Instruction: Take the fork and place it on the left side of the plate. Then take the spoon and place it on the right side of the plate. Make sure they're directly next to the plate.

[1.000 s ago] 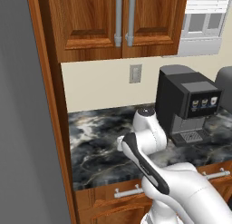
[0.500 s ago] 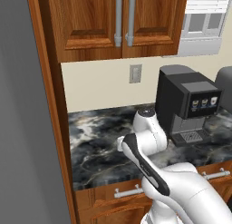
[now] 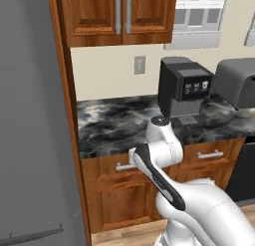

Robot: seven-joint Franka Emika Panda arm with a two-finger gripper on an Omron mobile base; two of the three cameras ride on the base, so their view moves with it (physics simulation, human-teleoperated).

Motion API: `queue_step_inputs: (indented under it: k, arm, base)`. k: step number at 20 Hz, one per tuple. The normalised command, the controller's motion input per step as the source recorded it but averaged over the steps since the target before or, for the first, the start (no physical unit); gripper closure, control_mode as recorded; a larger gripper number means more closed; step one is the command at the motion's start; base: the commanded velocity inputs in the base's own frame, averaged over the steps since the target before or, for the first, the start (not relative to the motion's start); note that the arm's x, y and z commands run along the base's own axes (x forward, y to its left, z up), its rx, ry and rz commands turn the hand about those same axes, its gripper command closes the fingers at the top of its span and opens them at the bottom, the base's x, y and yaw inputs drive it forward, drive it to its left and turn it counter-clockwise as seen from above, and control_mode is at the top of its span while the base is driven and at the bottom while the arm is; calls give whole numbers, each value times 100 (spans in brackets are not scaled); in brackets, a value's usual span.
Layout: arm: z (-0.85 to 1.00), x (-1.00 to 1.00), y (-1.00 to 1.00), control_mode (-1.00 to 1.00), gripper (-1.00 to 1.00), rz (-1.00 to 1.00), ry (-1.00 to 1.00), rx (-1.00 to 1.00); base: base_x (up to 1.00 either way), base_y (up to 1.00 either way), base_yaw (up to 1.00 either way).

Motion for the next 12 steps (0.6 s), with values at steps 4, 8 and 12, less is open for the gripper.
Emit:
queue_step_inputs:
  k: [4, 8, 12]
  arm:
    - [0, 0, 0, 100, 100, 0, 0, 0]
    - [0, 0, 0, 100, 100, 0, 0, 0]
    - [0, 0, 0, 100, 100, 0, 0, 0]
  base:
    - [-77, 13, 39]
    - [-64, 19, 65]
    - [-41, 21, 85]
